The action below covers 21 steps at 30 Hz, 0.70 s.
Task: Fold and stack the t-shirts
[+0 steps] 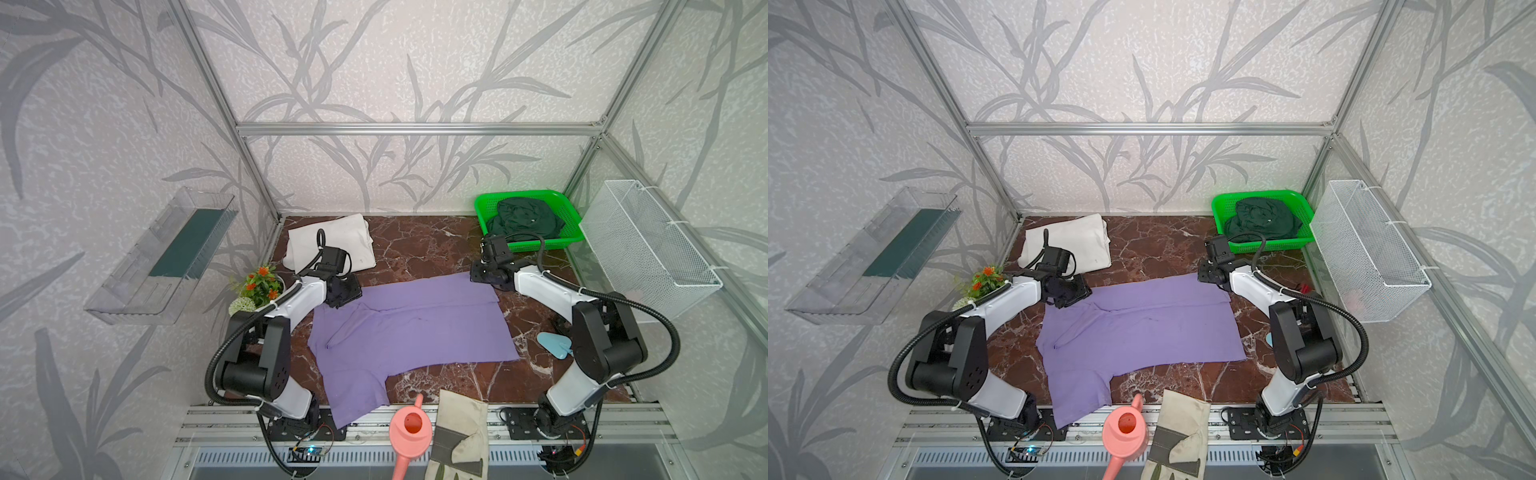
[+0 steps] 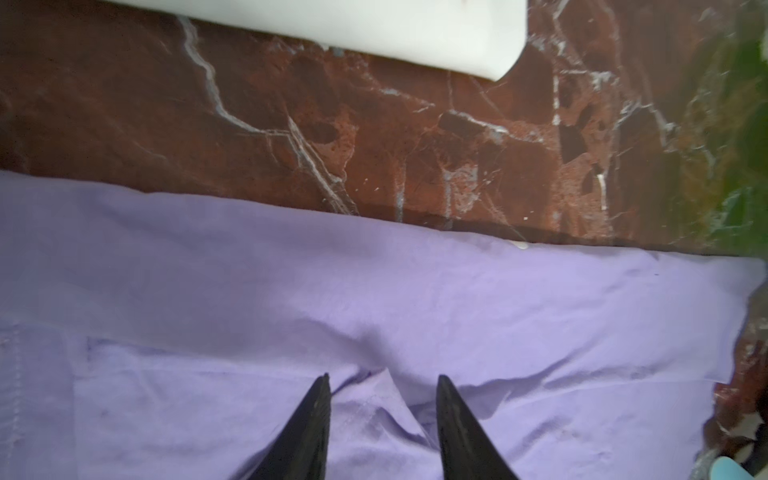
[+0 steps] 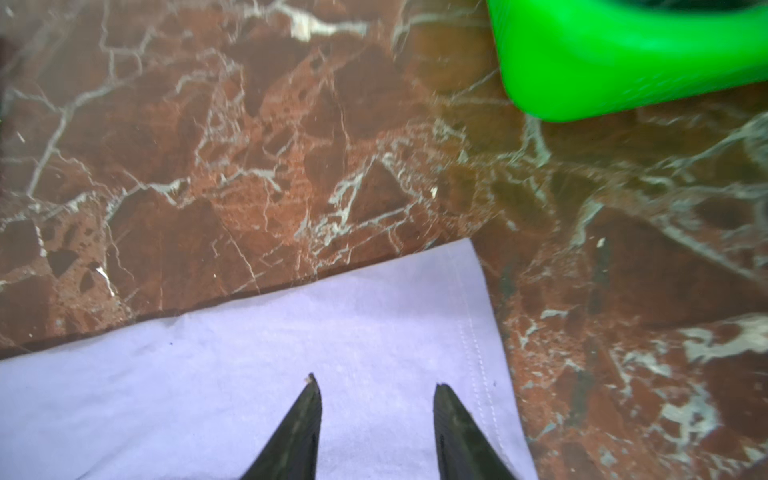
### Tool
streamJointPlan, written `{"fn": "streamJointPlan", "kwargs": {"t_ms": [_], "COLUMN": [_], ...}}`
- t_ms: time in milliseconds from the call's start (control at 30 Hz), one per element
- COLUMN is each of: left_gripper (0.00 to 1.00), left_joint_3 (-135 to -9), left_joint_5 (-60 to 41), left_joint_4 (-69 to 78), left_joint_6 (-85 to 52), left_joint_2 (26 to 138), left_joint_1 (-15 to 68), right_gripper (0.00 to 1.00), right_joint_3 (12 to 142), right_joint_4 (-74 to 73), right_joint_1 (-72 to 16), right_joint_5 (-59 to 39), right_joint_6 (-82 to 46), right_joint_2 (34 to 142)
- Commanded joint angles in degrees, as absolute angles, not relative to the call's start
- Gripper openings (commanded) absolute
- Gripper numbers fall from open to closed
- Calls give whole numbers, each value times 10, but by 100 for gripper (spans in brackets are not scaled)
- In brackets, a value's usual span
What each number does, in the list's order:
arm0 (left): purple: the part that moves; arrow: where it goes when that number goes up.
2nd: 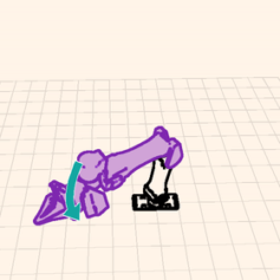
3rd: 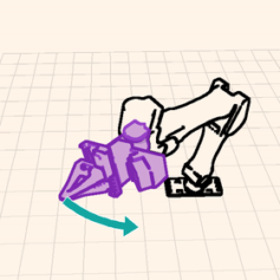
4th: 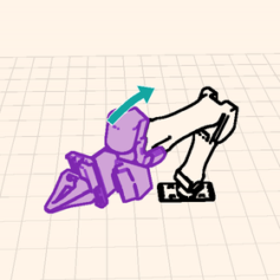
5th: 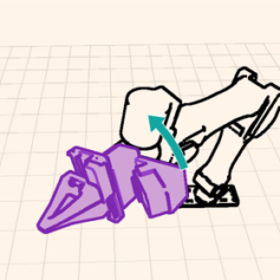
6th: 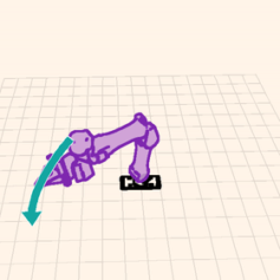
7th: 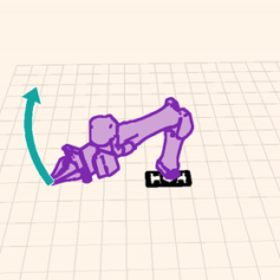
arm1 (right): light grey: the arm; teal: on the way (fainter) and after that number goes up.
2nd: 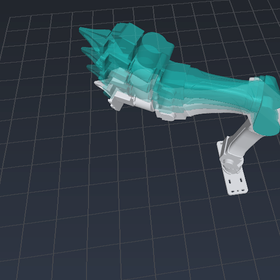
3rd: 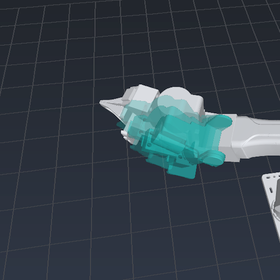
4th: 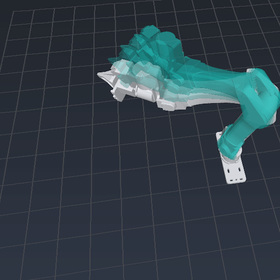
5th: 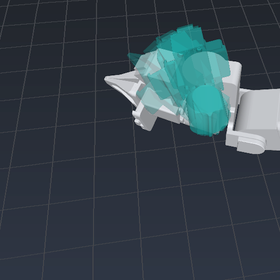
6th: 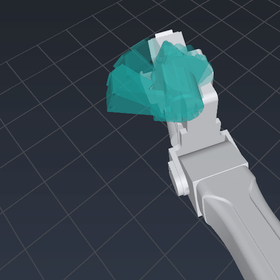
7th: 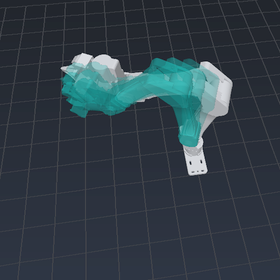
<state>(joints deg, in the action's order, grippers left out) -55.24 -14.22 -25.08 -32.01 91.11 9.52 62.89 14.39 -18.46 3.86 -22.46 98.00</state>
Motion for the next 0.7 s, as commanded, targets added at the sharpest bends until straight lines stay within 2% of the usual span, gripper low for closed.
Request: {"fn": "streamJointPlan", "kwargs": {"t_ms": [0, 267, 433, 533, 667], "left_gripper": [43, 44, 43, 42, 40], "left_joint_3": [-574, -614, -606, -597, -586], "left_joint_5": [-141, -150, -168, -217, -357], "left_joint_4": [-261, -288, -331, -380, -445], "left_joint_6": [-297, -277, -265, -242, -187], "left_joint_2": [940, 1003, 996, 978, 952], "left_joint_1": [106, 134, 143, 146, 149], "right_gripper": [46, 46, 46, 46, 46], "right_joint_3": [637, 637, 641, 643, 649], "right_joint_4": [176, 179, 178, 178, 178], "right_joint_1": [-186, -188, -188, -188, -188], "right_joint_5": [3, -10, -12, -15, -17], "right_joint_6": [-222, -221, -215, -213, -209], "right_joint_2": [1013, 1025, 1030, 1034, 1040]}}
